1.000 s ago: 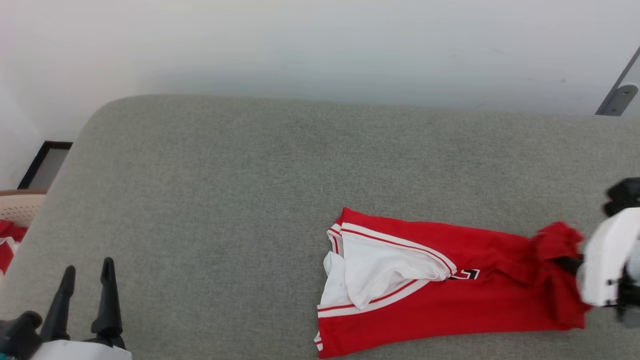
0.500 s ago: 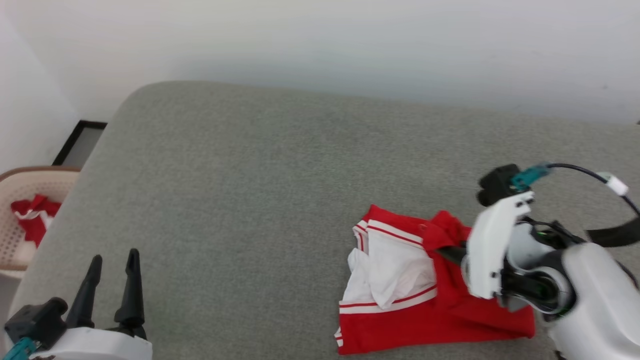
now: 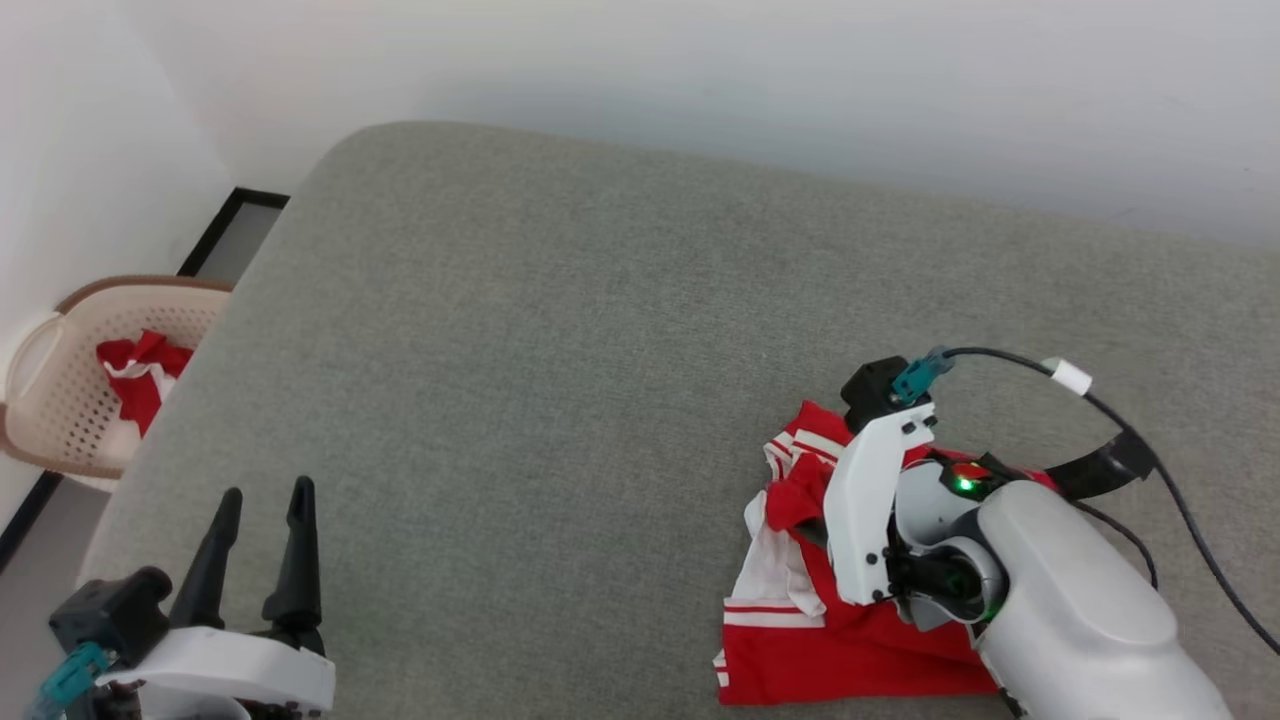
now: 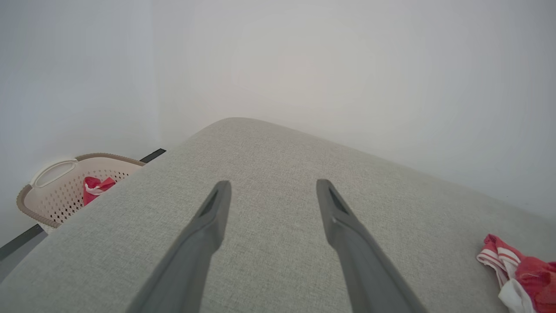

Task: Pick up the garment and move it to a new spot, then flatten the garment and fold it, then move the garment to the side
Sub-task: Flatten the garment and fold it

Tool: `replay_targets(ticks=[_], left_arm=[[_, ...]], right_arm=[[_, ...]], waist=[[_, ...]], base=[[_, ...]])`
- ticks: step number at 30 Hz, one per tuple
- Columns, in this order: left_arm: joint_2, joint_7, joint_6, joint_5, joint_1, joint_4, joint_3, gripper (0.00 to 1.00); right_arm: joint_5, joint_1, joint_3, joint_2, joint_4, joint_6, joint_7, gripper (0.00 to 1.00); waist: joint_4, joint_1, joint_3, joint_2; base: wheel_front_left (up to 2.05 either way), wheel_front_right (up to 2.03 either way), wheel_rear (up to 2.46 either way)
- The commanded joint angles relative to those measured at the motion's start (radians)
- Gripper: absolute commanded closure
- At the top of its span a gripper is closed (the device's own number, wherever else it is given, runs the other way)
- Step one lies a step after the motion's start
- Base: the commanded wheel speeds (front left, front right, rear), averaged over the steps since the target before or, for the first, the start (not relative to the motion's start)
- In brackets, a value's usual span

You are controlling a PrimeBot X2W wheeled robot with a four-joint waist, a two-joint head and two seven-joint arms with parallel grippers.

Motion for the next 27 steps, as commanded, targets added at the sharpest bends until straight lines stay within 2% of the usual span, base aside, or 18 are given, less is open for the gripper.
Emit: replay_targets(ticks=[1, 2, 3, 4, 5, 9, 14, 20, 27], left_arm=[[0.0, 0.0, -0.002, -0.007, -0.009, 0.002, 0.0, 0.0], [0.0, 0.0, -0.002, -0.007, -0.009, 0.004, 0.0, 0.0], [-0.001, 0.0, -0.002, -0.008, -0.01, 0.007, 0.001, 0.0], [-0.002, 0.0, -0.002, -0.007, -0.011, 0.008, 0.003, 0.0], [-0.001, 0.0, -0.002, -0.007, -0.011, 0.01, 0.005, 0.0], [0.001, 0.0, -0.002, -0.009, -0.006, 0.015, 0.014, 0.0], [0.007, 0.0, -0.002, -0.001, 0.009, 0.016, 0.031, 0.0], [0.011, 0.0, -0.002, 0.02, 0.03, 0.003, 0.059, 0.0], [0.006, 0.0, -0.002, 0.054, 0.066, -0.03, 0.104, 0.0]], right_arm=[[-0.005, -0.013, 0.01, 0.007, 0.019, -0.002, -0.009, 0.8], [-0.011, -0.022, 0.022, 0.01, 0.042, -0.002, -0.017, 0.64], [-0.01, -0.031, 0.03, 0.013, 0.065, -0.002, -0.025, 0.57], [-0.006, -0.04, 0.039, 0.017, 0.083, -0.002, -0.033, 0.42], [-0.005, -0.049, 0.052, 0.022, 0.096, -0.002, -0.043, 0.0], [0.011, -0.081, 0.105, 0.029, 0.123, -0.002, -0.066, 0.0], [0.074, -0.107, 0.165, 0.014, 0.067, -0.002, -0.083, 0.0], [0.112, -0.106, 0.204, -0.082, -0.063, -0.002, -0.159, 0.0], [0.091, -0.038, 0.172, -0.219, -0.184, -0.002, -0.375, 0.0]], waist=[[0.005, 0.0, 0.002, 0.0], [0.006, 0.0, 0.002, 0.0], [0.006, 0.0, 0.002, 0.0], [0.005, 0.0, 0.001, 0.0], [0.003, 0.0, 0.001, 0.0], [-0.008, 0.0, -0.005, 0.0], [-0.036, 0.0, -0.019, 0.0], [-0.089, 0.0, -0.038, 0.0], [-0.164, 0.0, -0.06, 0.0]], base=[[0.0, 0.0, 0.0], [0.0, 0.0, 0.0], [0.0, 0.0, 0.0], [0.0, 0.0, 0.0], [0.0, 0.0, 0.0], [0.0, 0.0, 0.0], [0.0, 0.0, 0.0], [0.0, 0.0, 0.0], [0.0, 0.0, 0.0]])
